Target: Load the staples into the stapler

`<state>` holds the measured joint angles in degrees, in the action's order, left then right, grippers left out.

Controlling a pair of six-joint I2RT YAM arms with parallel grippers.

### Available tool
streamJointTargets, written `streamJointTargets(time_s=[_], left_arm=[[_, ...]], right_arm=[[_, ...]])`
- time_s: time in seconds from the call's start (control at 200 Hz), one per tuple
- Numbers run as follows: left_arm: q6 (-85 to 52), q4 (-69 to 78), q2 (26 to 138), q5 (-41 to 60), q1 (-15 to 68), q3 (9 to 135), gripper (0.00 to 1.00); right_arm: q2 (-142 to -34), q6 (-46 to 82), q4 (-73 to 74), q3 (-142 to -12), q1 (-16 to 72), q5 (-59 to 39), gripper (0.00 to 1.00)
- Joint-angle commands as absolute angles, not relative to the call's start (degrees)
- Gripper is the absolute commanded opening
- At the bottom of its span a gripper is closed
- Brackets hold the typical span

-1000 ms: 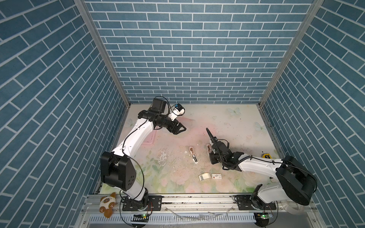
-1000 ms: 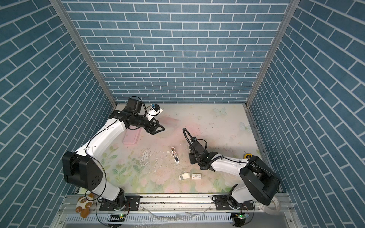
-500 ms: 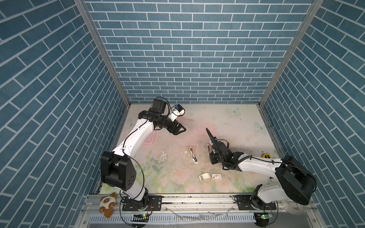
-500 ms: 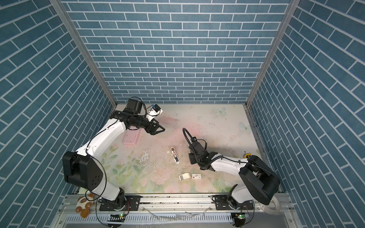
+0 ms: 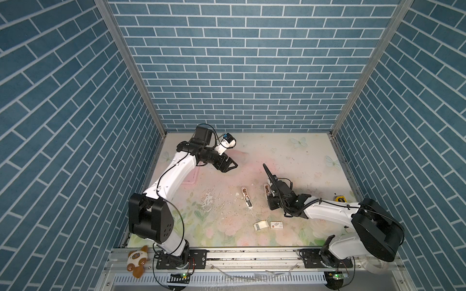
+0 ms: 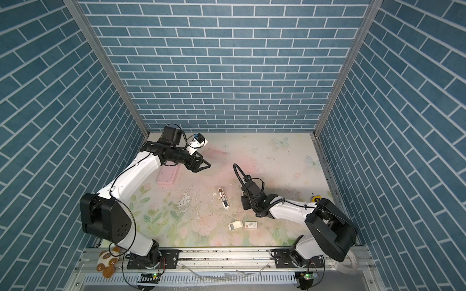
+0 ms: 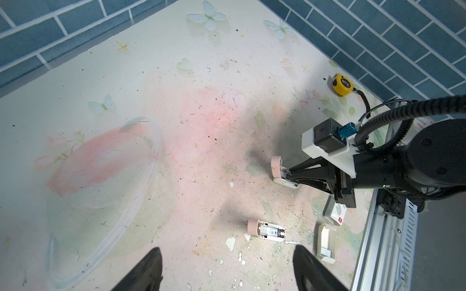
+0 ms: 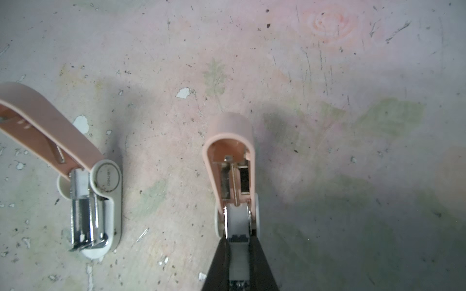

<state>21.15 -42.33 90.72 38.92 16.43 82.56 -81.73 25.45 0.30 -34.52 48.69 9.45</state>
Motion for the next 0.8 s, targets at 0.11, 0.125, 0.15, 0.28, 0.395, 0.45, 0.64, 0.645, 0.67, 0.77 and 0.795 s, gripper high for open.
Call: streamJointTargets(time_s=[0.11, 0.125, 0.15, 0.28, 0.395, 0.45, 0.64, 0.645, 0.67, 0.77, 0.795], left_arm=[[20.92, -42.28, 90.24, 40.08, 16.70, 81.85, 0.83], [20.92, -42.31, 90.20, 40.06, 16.68, 81.85, 0.83], [20.92, -42.26, 90.10, 40.08, 16.66, 81.83, 0.83], [21.01, -42.24, 90.07, 40.12, 16.75, 81.64, 0.83], [21.01, -42.19, 90.08, 40.07, 16.71, 81.50, 0.83], [21.01, -42.17, 90.02, 40.15, 16.74, 81.44, 0.83], [21.01, -42.09, 90.00, 40.17, 16.70, 81.32, 0.83], [21.01, -42.10, 90.00, 40.17, 16.70, 81.36, 0.83], [20.99, -42.01, 89.96, 40.12, 16.70, 81.39, 0.83], [21.02, -42.08, 90.05, 40.17, 16.71, 81.38, 0.83], [21.01, -42.05, 90.08, 40.21, 16.70, 81.39, 0.83]], right_arm=[[-80.12, 25.53, -1.57, -33.05, 48.43, 8.96, 0.05], [-80.07, 25.57, -1.58, -33.04, 48.44, 8.95, 0.05], [-80.07, 25.71, -1.58, -33.00, 48.50, 8.99, 0.05], [-80.04, 26.02, -1.58, -32.80, 48.46, 8.77, 0.05], [-80.50, 26.10, -2.00, -33.00, 48.52, 8.71, 0.06], [-80.59, 26.10, -2.10, -33.12, 48.51, 8.70, 0.06], [-81.29, 26.11, -2.29, -33.45, 48.58, 8.79, 0.09], [-81.29, 26.11, -2.29, -33.43, 48.59, 8.79, 0.09], [-81.45, 26.10, -2.28, -33.47, 48.60, 8.79, 0.09], [-81.73, 26.19, -2.15, -33.52, 48.59, 8.66, 0.12], [-81.74, 26.27, -2.21, -33.56, 48.49, 8.70, 0.12]])
